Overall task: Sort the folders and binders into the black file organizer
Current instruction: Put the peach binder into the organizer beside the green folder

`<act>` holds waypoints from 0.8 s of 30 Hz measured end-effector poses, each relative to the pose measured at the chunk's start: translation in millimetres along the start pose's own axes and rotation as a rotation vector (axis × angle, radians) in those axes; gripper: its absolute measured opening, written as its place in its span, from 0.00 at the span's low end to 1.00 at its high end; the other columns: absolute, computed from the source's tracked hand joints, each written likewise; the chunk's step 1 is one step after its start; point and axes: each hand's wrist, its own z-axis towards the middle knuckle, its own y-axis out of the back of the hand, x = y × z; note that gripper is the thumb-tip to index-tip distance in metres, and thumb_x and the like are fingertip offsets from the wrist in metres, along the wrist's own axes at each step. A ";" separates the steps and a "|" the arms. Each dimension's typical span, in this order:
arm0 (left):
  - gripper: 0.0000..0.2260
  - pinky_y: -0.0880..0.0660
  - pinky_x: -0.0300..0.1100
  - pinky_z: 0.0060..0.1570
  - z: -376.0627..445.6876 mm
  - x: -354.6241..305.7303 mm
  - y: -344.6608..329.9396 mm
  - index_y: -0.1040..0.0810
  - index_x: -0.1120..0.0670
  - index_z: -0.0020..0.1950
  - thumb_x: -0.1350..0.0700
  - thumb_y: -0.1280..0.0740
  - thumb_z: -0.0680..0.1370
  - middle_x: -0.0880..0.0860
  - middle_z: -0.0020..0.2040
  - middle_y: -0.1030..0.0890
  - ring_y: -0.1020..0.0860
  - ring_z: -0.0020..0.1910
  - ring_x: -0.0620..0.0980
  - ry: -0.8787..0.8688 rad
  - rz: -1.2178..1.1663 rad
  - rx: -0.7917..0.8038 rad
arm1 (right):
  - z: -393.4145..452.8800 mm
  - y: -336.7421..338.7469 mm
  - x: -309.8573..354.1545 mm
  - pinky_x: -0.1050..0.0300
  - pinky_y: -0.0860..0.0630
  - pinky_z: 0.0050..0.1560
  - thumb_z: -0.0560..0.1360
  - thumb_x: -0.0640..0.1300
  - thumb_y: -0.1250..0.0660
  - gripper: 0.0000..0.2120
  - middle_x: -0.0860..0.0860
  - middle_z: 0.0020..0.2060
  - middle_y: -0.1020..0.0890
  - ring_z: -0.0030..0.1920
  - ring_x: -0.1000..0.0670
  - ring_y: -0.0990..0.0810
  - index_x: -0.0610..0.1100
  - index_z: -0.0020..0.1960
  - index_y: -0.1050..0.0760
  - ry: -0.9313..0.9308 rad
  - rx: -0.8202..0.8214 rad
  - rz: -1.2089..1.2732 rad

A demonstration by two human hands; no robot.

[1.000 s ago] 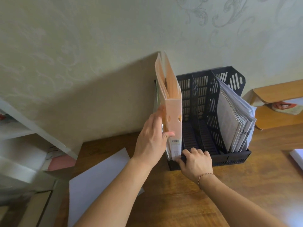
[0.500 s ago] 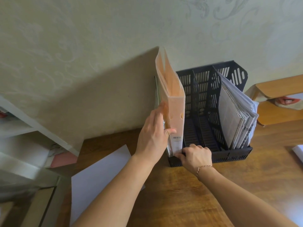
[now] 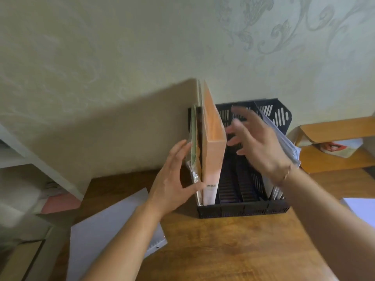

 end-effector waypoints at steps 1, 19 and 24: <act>0.48 0.36 0.41 0.66 -2.5 2.3 -2.4 0.55 0.36 0.77 0.39 0.25 0.68 0.37 0.78 0.53 0.44 0.74 0.37 0.039 -0.007 0.001 | 16.1 5.8 16.4 0.57 0.21 0.44 0.74 0.69 0.46 0.28 0.55 0.46 0.16 0.41 0.59 0.17 0.60 0.71 0.39 0.005 0.102 -0.026; 0.49 0.39 0.27 0.61 -7.5 18.1 -31.2 0.63 0.36 0.77 0.34 0.30 0.70 0.27 0.75 0.56 0.38 0.73 0.41 0.138 -0.162 0.119 | 79.4 -69.3 27.5 0.46 0.24 0.49 0.77 0.51 0.49 0.16 0.45 0.49 0.20 0.46 0.43 0.22 0.43 0.59 0.32 0.019 0.509 -0.909; 0.55 0.29 0.45 0.66 -7.8 8.0 -15.8 0.64 0.43 0.78 0.30 0.30 0.65 0.40 0.79 0.57 0.37 0.75 0.48 0.119 -0.108 -0.037 | 71.4 -71.5 21.3 0.51 0.24 0.49 0.79 0.62 0.54 0.29 0.50 0.44 0.17 0.52 0.48 0.20 0.49 0.75 0.42 0.050 0.427 -0.649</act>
